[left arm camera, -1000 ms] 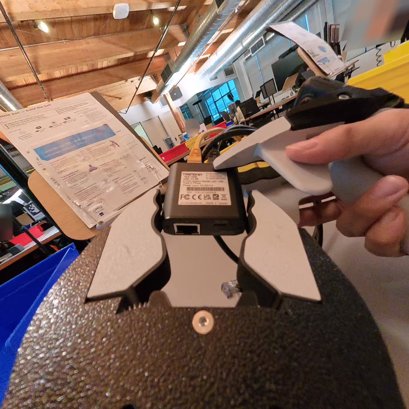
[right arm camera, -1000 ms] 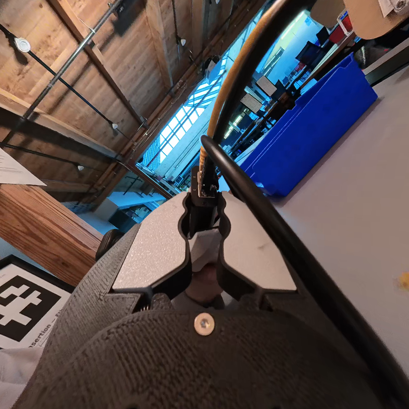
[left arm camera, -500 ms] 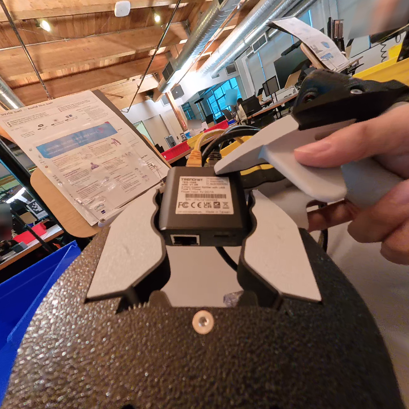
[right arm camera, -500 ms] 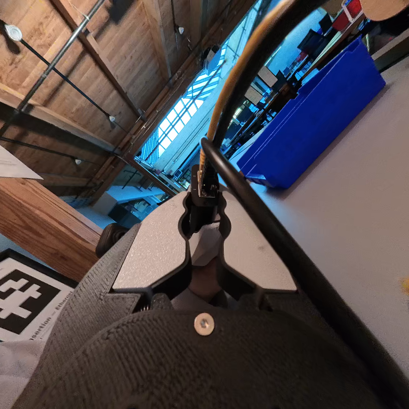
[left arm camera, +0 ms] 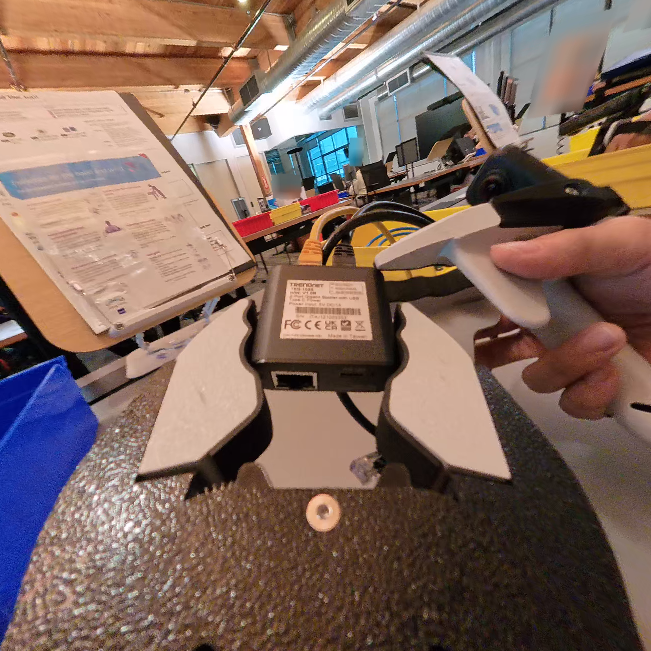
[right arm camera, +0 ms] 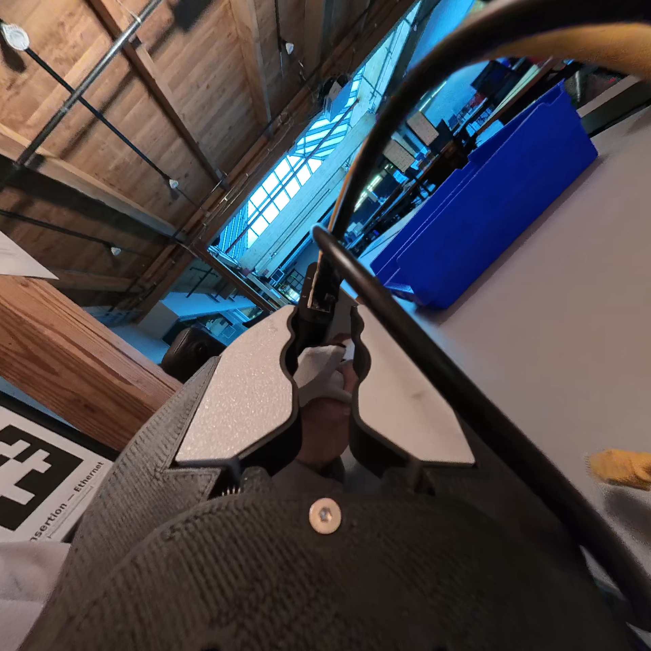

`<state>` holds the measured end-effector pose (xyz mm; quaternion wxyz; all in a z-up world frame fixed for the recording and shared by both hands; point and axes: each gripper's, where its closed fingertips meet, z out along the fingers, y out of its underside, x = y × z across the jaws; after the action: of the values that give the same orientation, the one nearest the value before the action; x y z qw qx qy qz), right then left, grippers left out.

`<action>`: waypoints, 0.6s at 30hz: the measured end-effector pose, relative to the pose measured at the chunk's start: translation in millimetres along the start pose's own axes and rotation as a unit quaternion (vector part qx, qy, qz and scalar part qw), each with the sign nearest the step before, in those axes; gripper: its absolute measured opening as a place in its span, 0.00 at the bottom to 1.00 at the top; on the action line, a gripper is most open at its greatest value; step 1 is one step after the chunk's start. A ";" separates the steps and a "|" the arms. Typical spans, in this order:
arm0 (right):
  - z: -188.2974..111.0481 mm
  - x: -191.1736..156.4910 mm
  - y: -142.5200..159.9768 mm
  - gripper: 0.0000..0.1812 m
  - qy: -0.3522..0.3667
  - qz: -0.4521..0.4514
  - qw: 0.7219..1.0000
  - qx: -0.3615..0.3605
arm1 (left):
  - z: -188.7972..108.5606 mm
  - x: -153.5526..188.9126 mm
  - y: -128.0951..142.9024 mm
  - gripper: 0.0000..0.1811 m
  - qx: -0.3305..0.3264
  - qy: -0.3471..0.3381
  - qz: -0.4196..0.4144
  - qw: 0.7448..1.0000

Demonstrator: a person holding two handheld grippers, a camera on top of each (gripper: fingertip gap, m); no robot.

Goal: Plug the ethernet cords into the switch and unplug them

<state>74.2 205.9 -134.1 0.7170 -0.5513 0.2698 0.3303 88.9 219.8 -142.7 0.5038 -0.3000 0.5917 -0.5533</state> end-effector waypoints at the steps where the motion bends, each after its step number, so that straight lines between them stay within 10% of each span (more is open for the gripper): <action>1: 0.1 0.5 0.6 0.15 -0.003 0.009 1.000 0.001 | 0.1 0.9 0.4 0.40 0.002 0.005 -0.009 1.000; 18: -5.2 13.9 -5.1 0.08 0.008 0.102 0.993 0.066 | 10.8 15.0 12.9 0.40 -0.038 0.001 0.011 0.999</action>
<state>86.9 202.4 -142.7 0.7118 -0.4753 0.3519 0.3790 96.9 205.0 -157.7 0.4974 -0.3116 0.6160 -0.5253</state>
